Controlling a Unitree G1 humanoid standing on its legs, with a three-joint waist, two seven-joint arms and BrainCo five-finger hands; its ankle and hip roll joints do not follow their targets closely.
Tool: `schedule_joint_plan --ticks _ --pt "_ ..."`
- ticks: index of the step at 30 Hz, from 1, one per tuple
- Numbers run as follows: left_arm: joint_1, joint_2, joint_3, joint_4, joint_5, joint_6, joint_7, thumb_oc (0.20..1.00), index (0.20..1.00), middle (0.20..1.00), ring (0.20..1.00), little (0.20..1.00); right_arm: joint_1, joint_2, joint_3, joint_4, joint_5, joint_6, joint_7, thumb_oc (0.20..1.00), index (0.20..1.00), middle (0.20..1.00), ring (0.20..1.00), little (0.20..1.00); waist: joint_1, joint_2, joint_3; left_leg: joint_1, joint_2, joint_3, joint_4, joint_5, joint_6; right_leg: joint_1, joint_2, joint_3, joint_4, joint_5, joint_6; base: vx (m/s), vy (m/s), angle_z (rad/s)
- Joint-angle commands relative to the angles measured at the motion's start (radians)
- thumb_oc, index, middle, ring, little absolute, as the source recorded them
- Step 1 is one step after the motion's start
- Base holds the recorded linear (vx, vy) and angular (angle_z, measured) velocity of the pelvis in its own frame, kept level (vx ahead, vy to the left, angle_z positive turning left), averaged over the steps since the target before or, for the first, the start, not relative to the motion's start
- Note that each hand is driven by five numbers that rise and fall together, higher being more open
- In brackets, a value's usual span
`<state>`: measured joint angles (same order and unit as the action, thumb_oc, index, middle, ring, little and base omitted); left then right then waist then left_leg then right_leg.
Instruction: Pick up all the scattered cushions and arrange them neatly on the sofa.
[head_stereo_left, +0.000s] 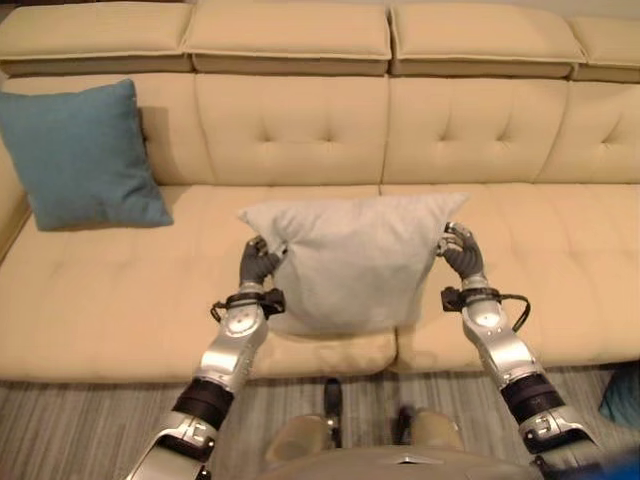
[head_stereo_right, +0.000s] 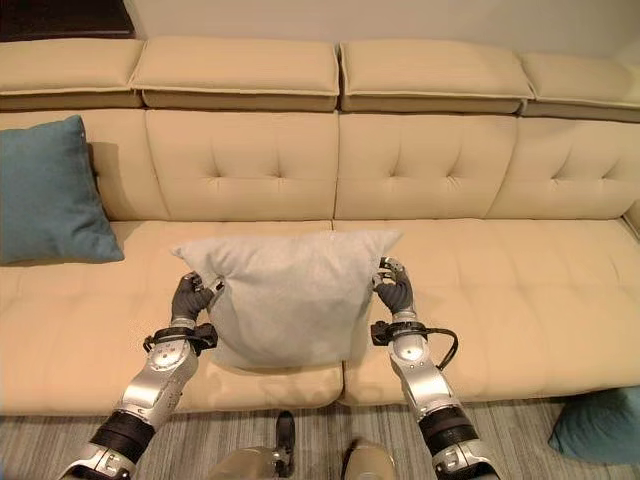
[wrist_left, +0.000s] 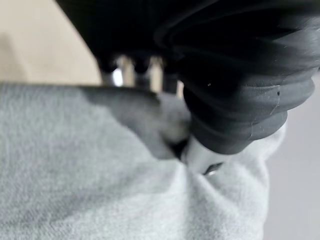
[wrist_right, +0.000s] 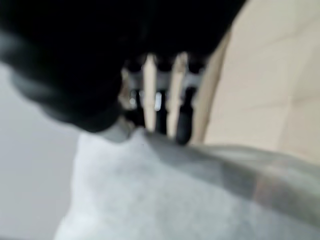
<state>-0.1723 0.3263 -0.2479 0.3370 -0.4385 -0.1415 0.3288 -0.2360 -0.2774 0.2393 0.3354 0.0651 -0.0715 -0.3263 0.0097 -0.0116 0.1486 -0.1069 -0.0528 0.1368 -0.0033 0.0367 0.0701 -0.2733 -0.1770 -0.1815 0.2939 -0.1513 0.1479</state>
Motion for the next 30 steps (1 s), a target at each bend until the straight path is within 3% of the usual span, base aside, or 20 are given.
schedule_joint_plan --ticks 1,7,10,12,14,16,19,22,30 --pt "-0.039 -0.05 -0.046 -0.086 0.038 -0.094 -0.036 0.2 0.2 0.2 0.2 0.2 -0.092 0.0 0.02 -0.052 -0.029 -0.093 0.005 0.2 0.2 0.2 0.2 0.2 -0.009 -0.017 -0.072 -0.001 0.037 -0.061 0.112 -0.134 -0.085 0.095 0.039 -0.033 -0.217 0.146 0.012 0.15 -0.126 0.1" --pt "-0.022 -0.062 -0.048 -0.088 0.036 -0.089 -0.044 0.2 0.2 0.2 0.2 0.2 -0.061 -0.016 0.011 -0.071 -0.024 -0.096 0.008 0.2 0.2 0.2 0.2 0.2 -0.017 -0.024 -0.087 0.03 0.05 -0.077 0.109 -0.152 -0.117 0.157 0.06 -0.011 -0.279 0.165 -0.005 0.13 -0.139 0.09" --pt "-0.028 -0.074 -0.055 -0.086 0.027 -0.089 -0.049 0.2 0.2 0.2 0.2 0.2 -0.042 -0.03 0.004 -0.081 -0.025 -0.096 0.006 0.2 0.2 0.2 0.2 0.2 -0.026 -0.025 -0.079 -0.004 0.066 -0.08 0.173 -0.158 -0.138 0.176 0.061 -0.028 -0.296 0.159 -0.015 0.06 -0.137 0.29" --pt "-0.037 -0.087 -0.064 -0.08 0.02 -0.087 -0.052 0.2 0.2 0.2 0.2 0.2 -0.035 -0.052 -0.005 -0.092 -0.023 -0.095 -0.001 0.2 0.2 0.2 0.2 0.2 -0.031 -0.027 -0.068 -0.059 0.093 -0.064 0.281 -0.167 -0.157 0.205 0.061 -0.054 -0.314 0.142 -0.035 0.06 -0.121 0.5" --pt "-0.045 -0.087 -0.063 -0.078 0.025 -0.083 -0.051 0.2 0.2 0.2 0.2 0.2 -0.035 -0.06 -0.004 -0.096 -0.021 -0.093 0.0 0.2 0.2 0.2 0.2 0.2 -0.028 -0.027 -0.062 -0.086 0.1 -0.073 0.316 -0.163 -0.158 0.223 0.067 -0.058 -0.321 0.131 -0.042 0.09 -0.069 0.24" --pt "-0.053 -0.086 -0.065 -0.077 0.029 -0.08 -0.048 0.2 0.2 0.2 0.2 0.2 -0.039 -0.064 -0.005 -0.094 -0.023 -0.091 -0.002 0.2 0.2 0.2 0.2 0.2 -0.027 -0.028 -0.064 -0.102 0.103 -0.08 0.291 -0.153 -0.156 0.236 0.07 -0.064 -0.329 0.125 -0.043 0.11 -0.015 0.09" --pt "-0.101 -0.079 -0.067 -0.072 0.036 -0.079 -0.022 0.2 0.2 0.2 0.2 0.2 -0.065 -0.07 -0.013 -0.084 -0.015 -0.083 -0.018 0.2 0.2 0.2 0.2 0.2 -0.02 -0.017 -0.074 -0.112 0.11 -0.088 0.148 -0.091 -0.157 0.26 0.087 -0.062 -0.335 0.108 -0.033 0.18 0.055 0.14" --pt "-0.123 -0.074 -0.061 -0.087 0.042 -0.081 -0.005 0.2 0.2 0.2 0.2 0.2 -0.08 -0.067 -0.014 -0.088 -0.025 -0.083 -0.024 0.2 0.2 0.2 0.2 0.2 -0.023 -0.007 -0.078 -0.084 0.109 -0.093 0.109 -0.061 -0.161 0.264 0.089 -0.057 -0.321 0.095 -0.035 0.13 0.111 -0.15" --pt "-0.175 -0.047 -0.056 -0.119 0.054 -0.081 0.011 0.2 0.2 0.2 0.2 0.2 -0.149 -0.05 0.017 -0.096 -0.029 -0.065 -0.023 0.2 0.2 0.2 0.2 0.2 -0.01 -0.021 -0.108 0.003 0.092 -0.063 0.038 -0.081 -0.142 0.278 0.072 -0.025 -0.338 0.109 -0.02 0.14 0.089 -0.13"
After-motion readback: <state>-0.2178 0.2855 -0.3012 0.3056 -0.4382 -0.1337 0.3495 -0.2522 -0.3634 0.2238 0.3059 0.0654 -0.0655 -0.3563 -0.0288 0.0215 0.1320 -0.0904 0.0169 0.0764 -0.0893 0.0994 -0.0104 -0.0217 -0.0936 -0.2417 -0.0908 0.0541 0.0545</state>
